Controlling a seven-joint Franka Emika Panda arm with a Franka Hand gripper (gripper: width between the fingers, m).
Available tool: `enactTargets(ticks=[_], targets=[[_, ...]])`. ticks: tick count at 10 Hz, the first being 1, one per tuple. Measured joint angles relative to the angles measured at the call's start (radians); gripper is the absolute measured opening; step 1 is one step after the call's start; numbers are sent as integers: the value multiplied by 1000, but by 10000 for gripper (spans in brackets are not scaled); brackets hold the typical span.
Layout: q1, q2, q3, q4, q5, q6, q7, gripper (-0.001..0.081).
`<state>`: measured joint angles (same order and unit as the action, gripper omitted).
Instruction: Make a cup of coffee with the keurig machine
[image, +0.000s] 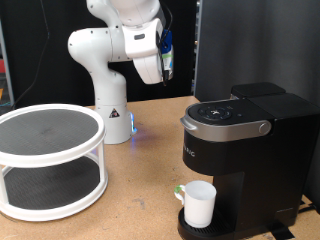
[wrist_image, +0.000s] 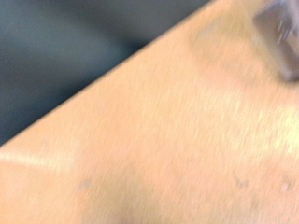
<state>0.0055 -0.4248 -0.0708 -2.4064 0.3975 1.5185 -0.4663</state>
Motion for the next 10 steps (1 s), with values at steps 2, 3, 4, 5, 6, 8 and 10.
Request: enactTargets(ticks=[2, 3, 4, 5, 6, 8, 10], targets=[[0, 13, 5, 11, -16, -13, 7, 802], [3, 11, 12, 10, -70, 6, -40, 802], [6, 10, 32, 13, -149, 17, -77, 802], [10, 10, 59, 17, -233, 19, -96, 802], [13, 9, 86, 22, -307, 28, -105, 802], [14, -11, 106, 8, -277, 178, -91, 802], [14, -52, 92, -23, -154, 267, -86, 802]])
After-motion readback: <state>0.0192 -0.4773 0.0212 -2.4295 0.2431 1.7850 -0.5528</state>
